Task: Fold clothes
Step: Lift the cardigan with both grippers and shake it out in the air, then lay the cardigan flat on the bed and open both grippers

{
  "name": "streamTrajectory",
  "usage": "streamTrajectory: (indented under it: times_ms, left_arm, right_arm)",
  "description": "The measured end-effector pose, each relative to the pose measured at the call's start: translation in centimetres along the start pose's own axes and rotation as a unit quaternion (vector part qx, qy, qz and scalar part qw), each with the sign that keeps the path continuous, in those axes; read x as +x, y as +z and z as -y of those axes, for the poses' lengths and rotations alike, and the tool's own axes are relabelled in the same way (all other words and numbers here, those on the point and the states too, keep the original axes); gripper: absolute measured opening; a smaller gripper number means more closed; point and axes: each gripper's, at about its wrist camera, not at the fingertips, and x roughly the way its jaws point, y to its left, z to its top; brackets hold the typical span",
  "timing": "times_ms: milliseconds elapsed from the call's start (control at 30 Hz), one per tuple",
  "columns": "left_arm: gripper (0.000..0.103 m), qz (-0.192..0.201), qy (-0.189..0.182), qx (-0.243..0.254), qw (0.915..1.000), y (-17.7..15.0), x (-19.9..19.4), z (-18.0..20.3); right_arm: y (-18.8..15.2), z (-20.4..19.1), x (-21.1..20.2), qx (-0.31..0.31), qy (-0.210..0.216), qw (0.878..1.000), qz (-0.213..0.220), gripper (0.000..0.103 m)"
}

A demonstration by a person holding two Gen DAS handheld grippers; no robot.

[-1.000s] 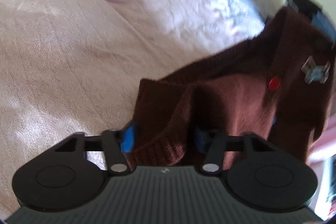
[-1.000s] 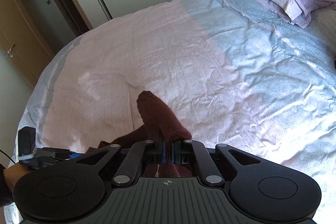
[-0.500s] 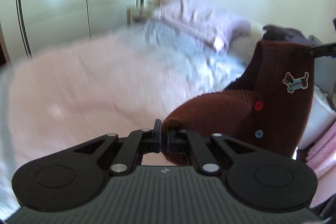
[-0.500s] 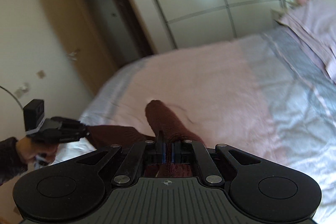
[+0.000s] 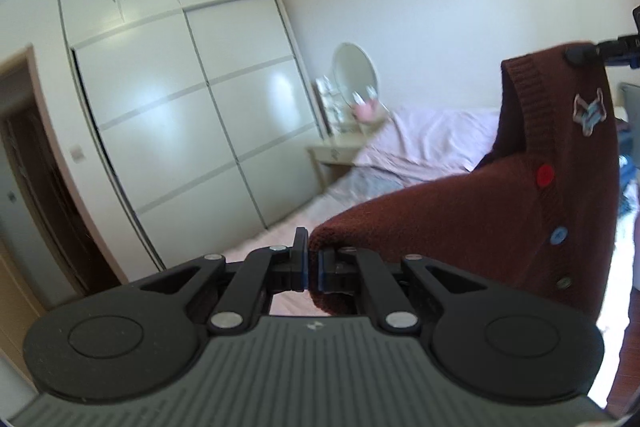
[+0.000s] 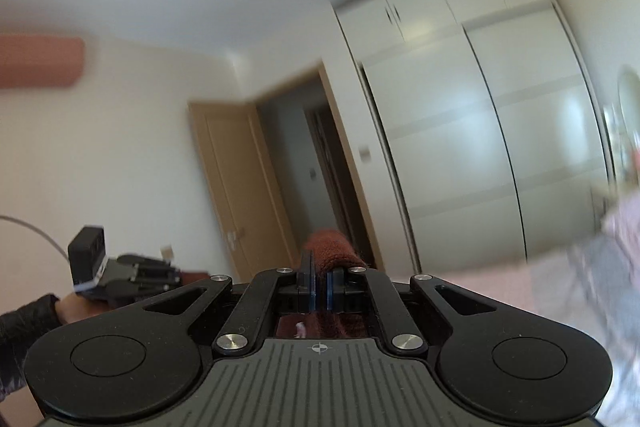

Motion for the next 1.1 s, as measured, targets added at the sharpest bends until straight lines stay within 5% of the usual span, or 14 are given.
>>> streamTrajectory:
  times_ms: [100, 233, 333, 467, 567, 600, 633, 733, 800, 867, 900, 1000, 1100]
  left_arm:
    - [0.003, 0.005, 0.003, 0.006, 1.0, 0.6, 1.3, -2.6]
    - [0.014, -0.035, -0.005, -0.011, 0.9993, -3.8, 10.3, -5.4]
    - [0.035, -0.092, -0.017, -0.044, 0.9946, -11.6, 19.2, -6.3]
    - [0.036, -0.2, -0.053, -0.103, 0.973, -25.5, 26.5, -3.0]
    - [0.038, -0.264, -0.099, -0.145, 0.9483, -34.9, 26.4, 0.6]
    - [0.039, -0.285, -0.112, -0.152, 0.9397, -37.6, 25.6, 1.9]
    - [0.039, -0.304, -0.124, -0.158, 0.9314, -39.7, 24.9, 2.9]
    - [0.041, -0.335, -0.159, -0.189, 0.9092, -43.0, 21.3, 6.2]
    - [0.05, -0.331, -0.19, -0.188, 0.9048, -42.5, 19.1, 9.0]
    - [0.066, -0.322, -0.214, -0.152, 0.9093, -41.5, 17.5, 11.7]
    - [0.067, -0.322, -0.22, -0.119, 0.9131, -41.3, 17.5, 13.3]
    - [0.063, -0.34, -0.191, -0.036, 0.9201, -42.5, 18.5, 17.6]
    - [0.038, -0.348, -0.143, -0.046, 0.9253, -44.0, 19.4, 18.0]
  right_arm:
    - [2.1, 0.1, 3.2, -0.001, -0.008, 1.0, 0.024, 0.004]
    - [0.3, 4.3, 11.7, -0.026, -0.069, 0.997, 0.006, 0.004]
    - [-6.6, 10.6, 20.2, -0.042, -0.133, 0.986, -0.093, 0.01]
    - [-19.9, 17.0, 25.6, -0.01, -0.226, 0.939, -0.258, 0.023]
    - [-29.4, 19.0, 22.6, 0.025, -0.259, 0.906, -0.333, 0.03]
    - [-32.1, 19.1, 20.8, 0.03, -0.267, 0.897, -0.351, 0.043]
    - [-34.4, 19.5, 19.1, 0.04, -0.273, 0.888, -0.368, 0.053]
    - [-40.0, 19.3, 12.4, 0.088, -0.287, 0.861, -0.411, 0.054]
    - [-42.1, 18.8, 8.3, 0.107, -0.292, 0.845, -0.434, 0.055]
    - [-43.2, 17.2, 6.3, 0.106, -0.276, 0.839, -0.457, 0.056]
    - [-43.7, 16.1, 5.6, 0.093, -0.267, 0.836, -0.471, 0.061]
    - [-46.3, 13.4, 4.4, 0.065, -0.231, 0.834, -0.497, 0.081]
    - [-49.7, 12.8, 3.9, 0.05, -0.21, 0.844, -0.49, 0.081]
